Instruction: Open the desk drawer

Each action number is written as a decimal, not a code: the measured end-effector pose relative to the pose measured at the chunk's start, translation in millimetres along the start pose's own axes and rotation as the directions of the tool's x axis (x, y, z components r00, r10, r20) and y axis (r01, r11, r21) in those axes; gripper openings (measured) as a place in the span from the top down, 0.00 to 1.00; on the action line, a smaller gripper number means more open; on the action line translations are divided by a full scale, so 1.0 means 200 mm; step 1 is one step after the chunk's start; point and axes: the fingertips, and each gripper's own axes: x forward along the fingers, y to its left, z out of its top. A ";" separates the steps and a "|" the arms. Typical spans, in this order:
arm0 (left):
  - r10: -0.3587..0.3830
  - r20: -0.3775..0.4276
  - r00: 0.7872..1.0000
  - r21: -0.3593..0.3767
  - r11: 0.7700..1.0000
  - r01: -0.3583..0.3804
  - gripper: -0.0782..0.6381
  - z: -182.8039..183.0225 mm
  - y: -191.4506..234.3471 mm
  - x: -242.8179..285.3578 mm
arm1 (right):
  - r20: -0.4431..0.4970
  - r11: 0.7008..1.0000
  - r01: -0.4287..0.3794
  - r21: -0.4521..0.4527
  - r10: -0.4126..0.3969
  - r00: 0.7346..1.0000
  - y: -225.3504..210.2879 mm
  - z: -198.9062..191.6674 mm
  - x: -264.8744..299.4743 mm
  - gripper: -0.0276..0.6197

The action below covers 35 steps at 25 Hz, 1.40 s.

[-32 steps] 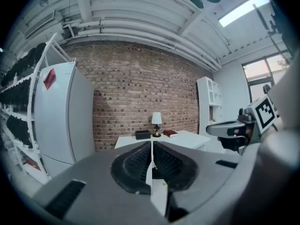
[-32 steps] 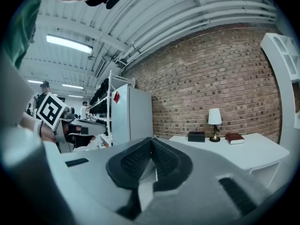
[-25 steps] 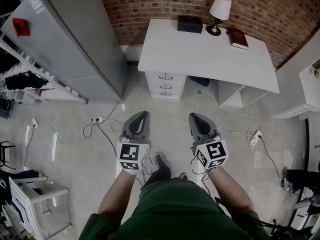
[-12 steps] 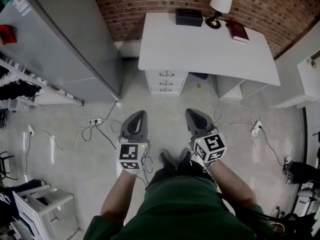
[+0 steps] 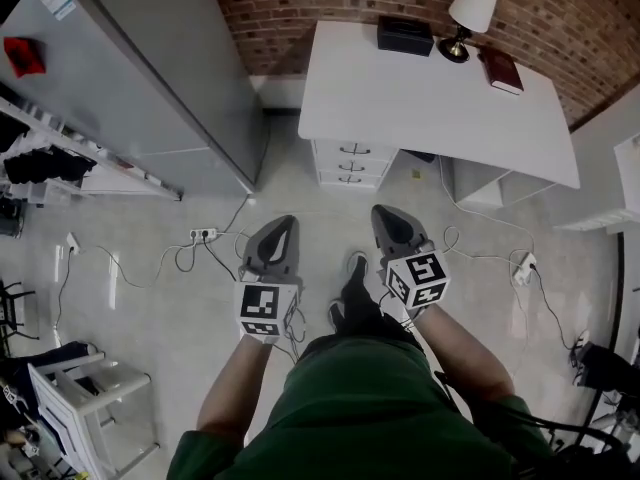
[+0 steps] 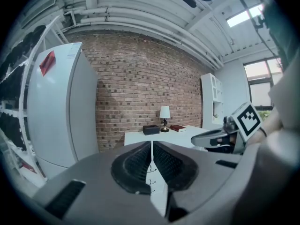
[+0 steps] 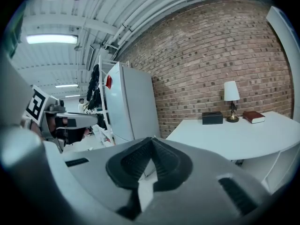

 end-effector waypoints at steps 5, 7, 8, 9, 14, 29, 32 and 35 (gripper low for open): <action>0.026 -0.054 0.998 0.021 0.999 -0.025 0.88 -0.04 0.11 0.13 | -0.012 0.999 0.031 -0.023 -0.032 0.999 -0.12 -0.03 0.18 0.96; 0.022 -0.089 0.996 0.003 1.000 -0.022 0.88 -0.07 0.12 0.22 | -0.031 0.999 0.031 -0.020 -0.032 0.999 -0.17 -0.07 0.26 0.96; 0.018 -0.107 0.994 -0.005 1.000 -0.019 0.88 -0.09 0.12 0.26 | -0.043 0.999 0.029 -0.015 -0.029 0.999 -0.20 -0.09 0.29 0.96; 0.013 -0.128 0.992 -0.011 1.000 -0.015 0.88 -0.11 0.12 0.30 | -0.055 1.000 0.026 -0.008 -0.027 0.998 -0.23 -0.11 0.32 0.96; -0.002 -0.199 0.980 -0.047 0.999 -0.008 0.88 -0.19 0.13 0.54 | -0.095 1.000 0.011 0.026 -0.008 0.995 -0.40 -0.19 0.48 0.95; -0.015 -0.285 0.959 -0.144 0.989 -0.027 0.88 -0.44 0.17 0.91 | -0.176 0.991 0.051 0.125 -0.028 0.984 -0.78 -0.37 0.79 0.96; -0.050 -0.331 0.942 -0.094 0.995 0.020 0.88 -0.58 0.13 0.97 | -0.200 0.983 0.086 0.162 -0.053 0.978 -0.82 -0.45 0.79 0.96; -0.104 -0.369 0.924 -0.112 0.991 0.067 0.88 -0.70 0.10 1.02 | -0.216 0.972 0.133 0.196 -0.089 0.972 -0.87 -0.54 0.80 0.96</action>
